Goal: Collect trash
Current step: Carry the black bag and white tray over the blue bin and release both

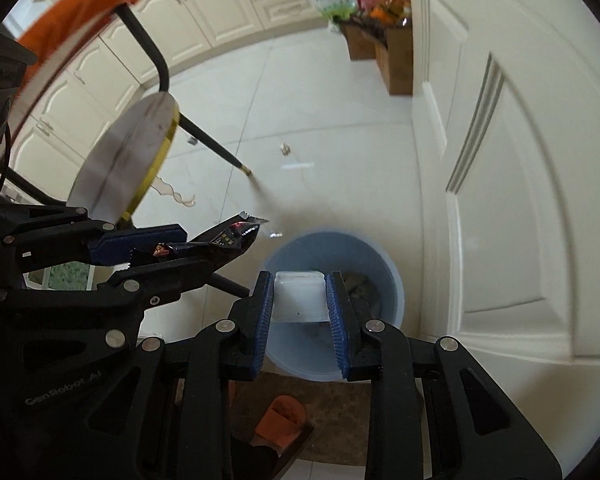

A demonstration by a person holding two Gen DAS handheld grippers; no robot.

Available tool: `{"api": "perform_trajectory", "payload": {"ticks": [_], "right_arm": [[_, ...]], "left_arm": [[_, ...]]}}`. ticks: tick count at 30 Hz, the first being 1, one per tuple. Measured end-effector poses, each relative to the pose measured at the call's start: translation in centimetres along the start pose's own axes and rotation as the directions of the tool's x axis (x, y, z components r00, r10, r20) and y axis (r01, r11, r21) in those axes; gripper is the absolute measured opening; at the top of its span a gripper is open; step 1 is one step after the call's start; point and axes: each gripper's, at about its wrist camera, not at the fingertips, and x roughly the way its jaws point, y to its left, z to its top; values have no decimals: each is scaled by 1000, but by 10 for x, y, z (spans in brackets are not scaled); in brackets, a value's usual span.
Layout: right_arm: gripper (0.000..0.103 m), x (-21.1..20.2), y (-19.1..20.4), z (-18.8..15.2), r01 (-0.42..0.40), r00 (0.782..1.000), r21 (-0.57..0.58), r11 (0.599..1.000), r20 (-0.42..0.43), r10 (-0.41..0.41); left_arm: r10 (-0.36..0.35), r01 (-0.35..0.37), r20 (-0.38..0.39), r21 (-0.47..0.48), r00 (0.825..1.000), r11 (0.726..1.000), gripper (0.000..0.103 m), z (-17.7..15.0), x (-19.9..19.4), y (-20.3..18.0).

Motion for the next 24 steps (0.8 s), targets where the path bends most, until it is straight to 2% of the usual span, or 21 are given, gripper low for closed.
{"api": "perform_trajectory", "payload": {"ticks": [2,4,6,12,17,21,24], "right_arm": [[25,9,-4,-1,-8,1000,9,1000,-15,8],[24,16,-7,-1,-21,999,21,1000,-23,22],[24,21,-10,-4,-22,999,33,999,-26,23],[27,20,-10,-4,-32,999,46,998,-16,33],[31,1,-2,-3,-21,1000,39,999,6,21],[36,-33,13,-3,9,999,20,1000,52,-10],[45,-69,29,-2,46,992,4,999,114,-47]], "left_arm": [[3,-3,-11,2,1000,1000,28,2,7,5],[3,-4,-16,-8,1000,1000,36,5,13,7],[3,-3,-19,-17,1000,1000,41,6,16,10],[14,-14,-1,-8,1000,1000,41,4,11,10],[17,-17,33,-11,999,1000,41,-10,-16,6],[27,-27,98,-8,995,1000,41,-29,-66,1],[33,-30,165,-18,986,999,43,-41,-102,1]]}}
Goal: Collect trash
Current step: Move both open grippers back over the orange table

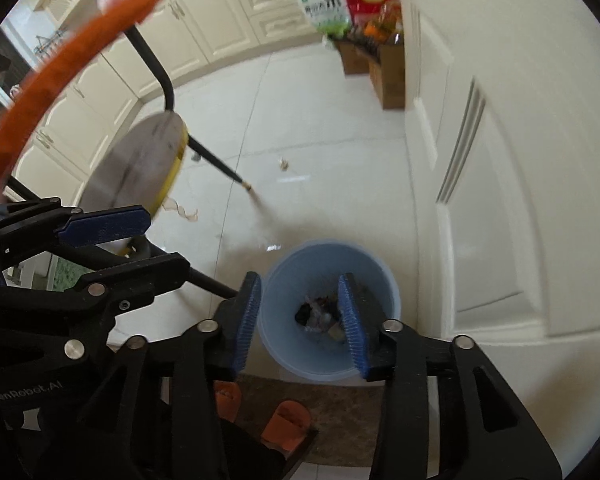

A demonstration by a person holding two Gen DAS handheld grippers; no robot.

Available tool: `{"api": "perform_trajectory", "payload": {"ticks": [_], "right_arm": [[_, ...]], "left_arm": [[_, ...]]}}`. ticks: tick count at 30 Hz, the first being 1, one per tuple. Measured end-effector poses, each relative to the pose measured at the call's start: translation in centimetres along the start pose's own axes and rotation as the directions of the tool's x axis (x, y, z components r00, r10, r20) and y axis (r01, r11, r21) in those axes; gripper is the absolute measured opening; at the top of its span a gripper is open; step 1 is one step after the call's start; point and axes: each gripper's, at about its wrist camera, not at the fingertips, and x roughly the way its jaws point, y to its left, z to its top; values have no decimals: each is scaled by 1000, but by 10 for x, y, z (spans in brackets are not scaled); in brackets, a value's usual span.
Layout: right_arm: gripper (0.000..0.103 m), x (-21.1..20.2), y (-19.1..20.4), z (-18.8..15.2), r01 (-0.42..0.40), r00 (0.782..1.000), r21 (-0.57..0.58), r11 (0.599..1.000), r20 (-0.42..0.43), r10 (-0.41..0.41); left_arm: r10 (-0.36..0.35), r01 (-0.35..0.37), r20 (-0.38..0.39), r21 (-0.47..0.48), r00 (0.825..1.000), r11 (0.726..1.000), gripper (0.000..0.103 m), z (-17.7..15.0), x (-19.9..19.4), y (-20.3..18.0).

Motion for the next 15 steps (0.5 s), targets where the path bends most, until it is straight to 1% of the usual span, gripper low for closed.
{"api": "perform_trajectory", "payload": {"ticks": [1,2,3,4,5,7,8,9,10,11,12,13,15], "right_arm": [[53,-19,7,2,28,999,-10,1000,37,-28],[56,-28,11,4,41,998,-14,999,54,-40],[64,-42,16,6,57,995,-17,998,82,-55],[71,-62,24,9,69,990,-22,997,124,-66],[75,-71,28,11,73,987,-24,997,143,-69],[91,-100,45,18,73,976,-31,997,207,-65],[94,-107,51,22,64,973,-38,997,224,-54],[94,-120,63,28,41,968,-55,998,251,-26],[94,-129,74,35,31,963,-71,997,270,-10],[94,-136,86,40,31,958,-92,995,286,-3],[97,-140,96,44,33,955,-108,994,296,1],[99,-146,114,53,40,949,-139,990,314,6],[100,-150,139,62,36,945,-180,983,327,26]], "left_arm": [[-1,1,26,-4,1000,1000,45,-2,-14,0],[-1,2,57,-8,998,1000,46,-6,-31,1],[2,-1,90,-13,996,1000,50,-10,-48,3],[4,-2,117,-15,993,1000,54,-14,-63,5],[6,-3,163,-21,987,1000,56,-19,-85,8],[15,-9,228,-29,974,1000,69,-29,-115,14],[27,-17,262,-38,965,999,73,-34,-130,18],[50,-37,302,-51,952,998,82,-41,-149,25],[67,-50,328,-61,942,997,86,-46,-160,31],[86,-64,356,-73,931,995,87,-51,-173,39],[106,-79,378,-87,920,993,88,-57,-185,48],[125,-91,397,-105,909,990,90,-64,-197,59],[162,-111,418,-146,894,983,92,-80,-218,86]]}}
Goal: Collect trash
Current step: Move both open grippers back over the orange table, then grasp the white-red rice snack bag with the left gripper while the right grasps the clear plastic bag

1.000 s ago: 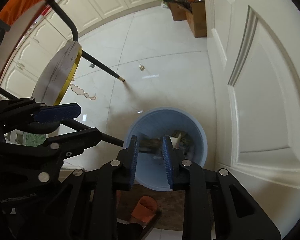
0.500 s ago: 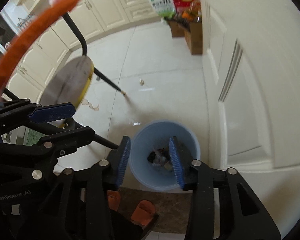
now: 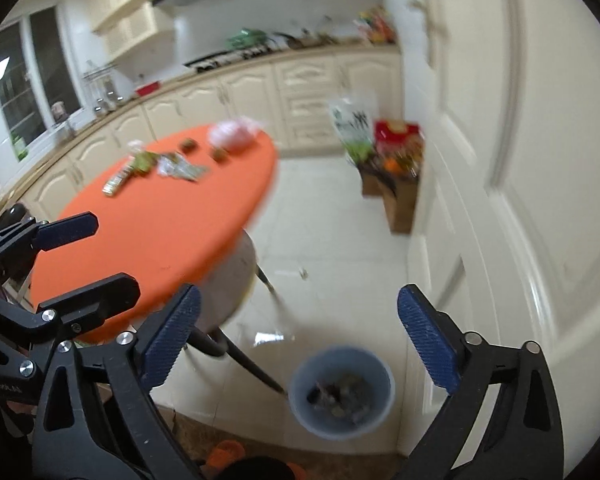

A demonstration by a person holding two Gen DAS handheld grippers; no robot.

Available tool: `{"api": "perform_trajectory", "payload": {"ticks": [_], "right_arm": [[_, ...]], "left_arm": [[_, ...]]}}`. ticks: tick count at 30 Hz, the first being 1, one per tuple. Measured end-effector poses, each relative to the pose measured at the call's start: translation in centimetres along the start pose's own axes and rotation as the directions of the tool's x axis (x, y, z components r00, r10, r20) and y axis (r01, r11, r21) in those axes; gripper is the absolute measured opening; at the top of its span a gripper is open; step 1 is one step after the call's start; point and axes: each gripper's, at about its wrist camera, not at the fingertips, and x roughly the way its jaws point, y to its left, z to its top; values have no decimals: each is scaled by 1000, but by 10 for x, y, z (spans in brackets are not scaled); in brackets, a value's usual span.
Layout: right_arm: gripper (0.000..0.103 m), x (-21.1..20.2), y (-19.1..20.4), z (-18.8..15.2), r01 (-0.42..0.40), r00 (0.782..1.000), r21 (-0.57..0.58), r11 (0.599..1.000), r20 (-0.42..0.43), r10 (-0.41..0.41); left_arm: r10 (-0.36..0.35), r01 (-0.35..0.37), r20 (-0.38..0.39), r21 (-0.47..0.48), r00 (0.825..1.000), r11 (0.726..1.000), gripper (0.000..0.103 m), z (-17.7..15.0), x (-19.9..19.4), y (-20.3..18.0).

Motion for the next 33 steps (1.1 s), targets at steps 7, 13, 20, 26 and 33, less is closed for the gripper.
{"api": "perform_trajectory", "payload": {"ticks": [7,13,20,26,33], "right_arm": [[103,35,81,65,-55,998,-144,988,26,60],[103,102,113,108,-81,997,-211,974,-27,77],[103,187,117,140,-52,995,-243,969,-94,30],[103,234,106,166,-18,996,-266,964,-87,-5],[103,281,110,182,-5,995,-366,931,-98,-33]], "left_arm": [[174,-172,16,-88,985,981,94,3,-22,106],[314,-319,-58,-161,948,934,94,9,14,187],[344,-373,-173,-174,923,911,94,32,90,262],[385,-419,-224,-129,895,899,94,46,151,290],[393,-428,-251,-104,885,898,94,60,216,312]]}}
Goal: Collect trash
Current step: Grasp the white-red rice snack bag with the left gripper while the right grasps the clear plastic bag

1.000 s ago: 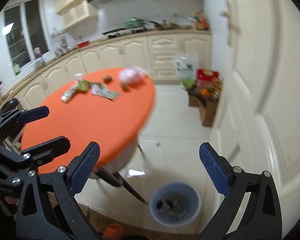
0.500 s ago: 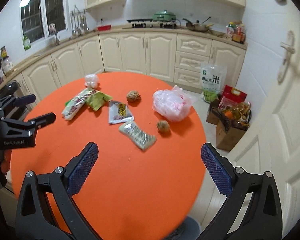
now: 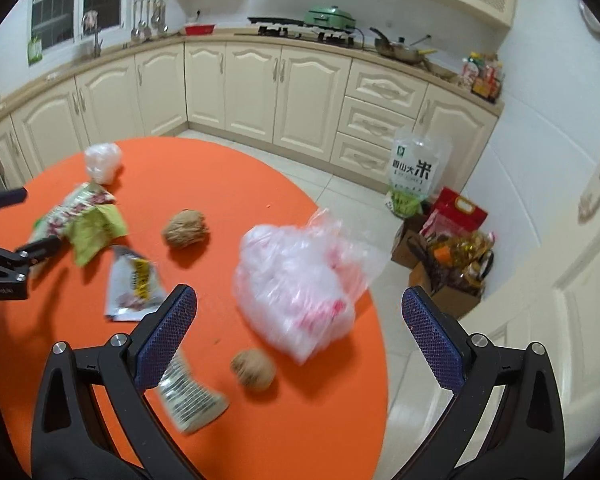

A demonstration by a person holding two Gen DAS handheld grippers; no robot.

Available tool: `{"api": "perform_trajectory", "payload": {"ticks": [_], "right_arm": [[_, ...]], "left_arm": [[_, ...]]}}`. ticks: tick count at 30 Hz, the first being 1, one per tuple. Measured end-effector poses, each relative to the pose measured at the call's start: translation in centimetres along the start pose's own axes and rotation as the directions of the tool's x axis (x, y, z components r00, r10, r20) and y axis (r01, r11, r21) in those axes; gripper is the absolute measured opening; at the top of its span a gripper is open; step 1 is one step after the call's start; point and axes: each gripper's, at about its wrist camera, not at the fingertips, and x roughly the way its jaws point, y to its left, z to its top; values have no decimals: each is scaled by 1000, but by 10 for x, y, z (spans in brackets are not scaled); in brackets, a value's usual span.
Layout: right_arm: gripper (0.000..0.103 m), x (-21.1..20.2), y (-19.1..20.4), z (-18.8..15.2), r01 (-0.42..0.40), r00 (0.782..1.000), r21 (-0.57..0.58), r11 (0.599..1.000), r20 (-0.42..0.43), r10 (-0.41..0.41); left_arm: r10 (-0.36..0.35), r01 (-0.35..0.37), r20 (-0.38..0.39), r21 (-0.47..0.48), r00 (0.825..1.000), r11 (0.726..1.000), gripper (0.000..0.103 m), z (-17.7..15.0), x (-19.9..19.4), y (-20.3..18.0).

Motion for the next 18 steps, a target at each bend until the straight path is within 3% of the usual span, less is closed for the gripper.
{"api": "perform_trajectory", "payload": {"ticks": [5,7,8,9,11,13,15,18], "right_arm": [[103,29,6,1,3,999,-50,999,-45,-5],[103,36,2,1,-2,998,-33,999,-56,0],[103,41,-1,1,-5,998,-15,1000,-66,4],[103,46,-4,0,-7,997,-2,1000,-82,7],[102,53,-8,-1,-12,995,9,1000,-101,13],[92,55,-13,-2,-45,994,36,998,-101,49],[64,53,-17,-2,-75,992,61,995,-99,81],[61,51,-19,-4,-71,991,67,995,-110,78]], "left_arm": [[-11,11,-20,-2,1000,1000,95,3,25,0],[-88,87,-33,-41,996,995,75,4,29,7],[-124,121,-42,-63,991,991,70,4,29,10],[-155,151,-48,-79,987,985,66,5,34,12],[-149,146,-41,-73,988,987,65,6,37,12],[-131,129,-32,-65,991,990,64,6,39,10],[-118,116,-25,-51,993,992,63,6,40,8],[-120,119,-14,-50,993,992,54,5,37,8]]}}
